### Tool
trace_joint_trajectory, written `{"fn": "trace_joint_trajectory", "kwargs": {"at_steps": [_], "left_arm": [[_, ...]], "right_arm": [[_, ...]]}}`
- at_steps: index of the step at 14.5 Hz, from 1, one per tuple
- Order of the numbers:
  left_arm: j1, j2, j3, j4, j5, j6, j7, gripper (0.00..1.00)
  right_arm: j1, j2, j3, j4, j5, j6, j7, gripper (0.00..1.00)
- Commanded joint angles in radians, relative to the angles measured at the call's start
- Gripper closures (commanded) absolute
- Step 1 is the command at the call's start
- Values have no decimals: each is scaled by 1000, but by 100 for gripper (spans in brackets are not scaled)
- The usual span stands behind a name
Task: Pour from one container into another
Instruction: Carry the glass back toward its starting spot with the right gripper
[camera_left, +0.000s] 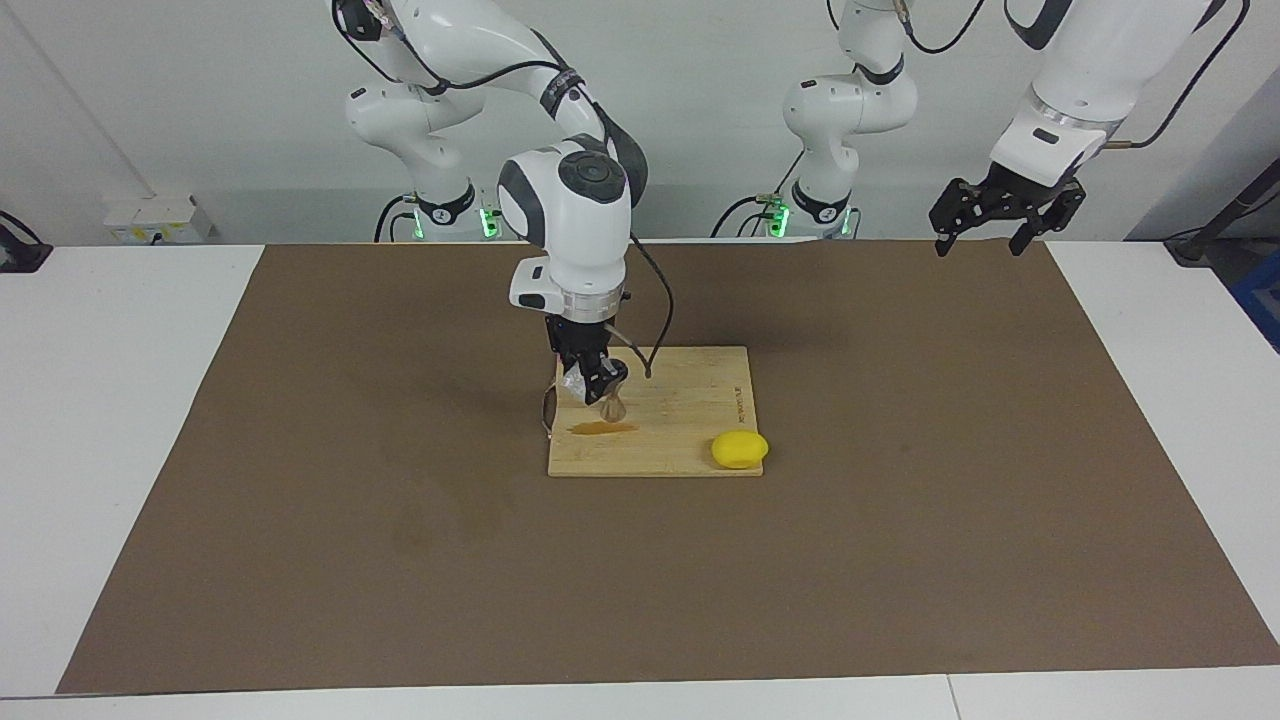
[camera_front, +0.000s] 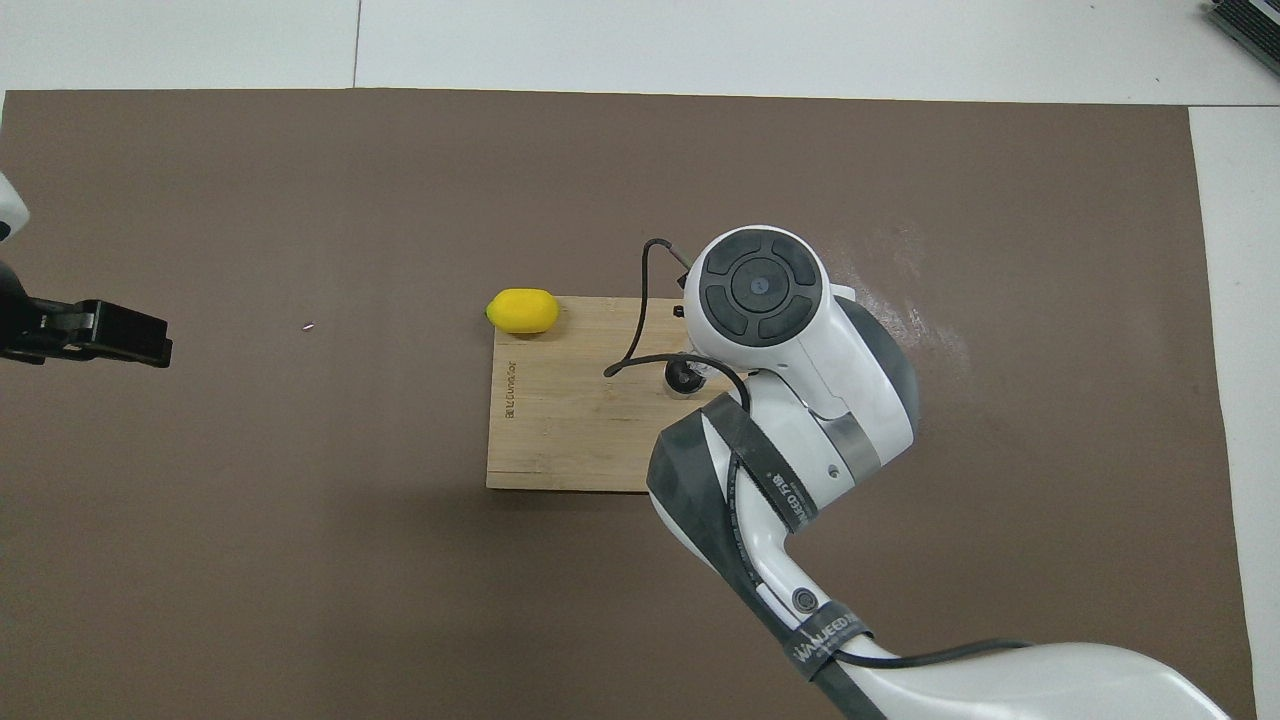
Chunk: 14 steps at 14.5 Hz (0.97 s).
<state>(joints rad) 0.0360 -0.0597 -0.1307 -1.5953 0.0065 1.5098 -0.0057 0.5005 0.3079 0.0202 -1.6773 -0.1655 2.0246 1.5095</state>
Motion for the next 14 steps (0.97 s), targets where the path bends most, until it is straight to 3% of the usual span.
{"fn": "trace_joint_trajectory", "kwargs": {"at_steps": [1,9,14], "left_arm": [[10,-12,-3,-17,-11,1,-3,0],[10,-12,-3,-17,-11,1,-3,0],[10,-12,-3,-17,-11,1,-3,0]], "right_arm": [[3,-19,3,-18,-35,20,32,100],[-3,-18,1,-16,-5,17,31,100],[-37,-15,0,-13,147,13,28,99]]}}
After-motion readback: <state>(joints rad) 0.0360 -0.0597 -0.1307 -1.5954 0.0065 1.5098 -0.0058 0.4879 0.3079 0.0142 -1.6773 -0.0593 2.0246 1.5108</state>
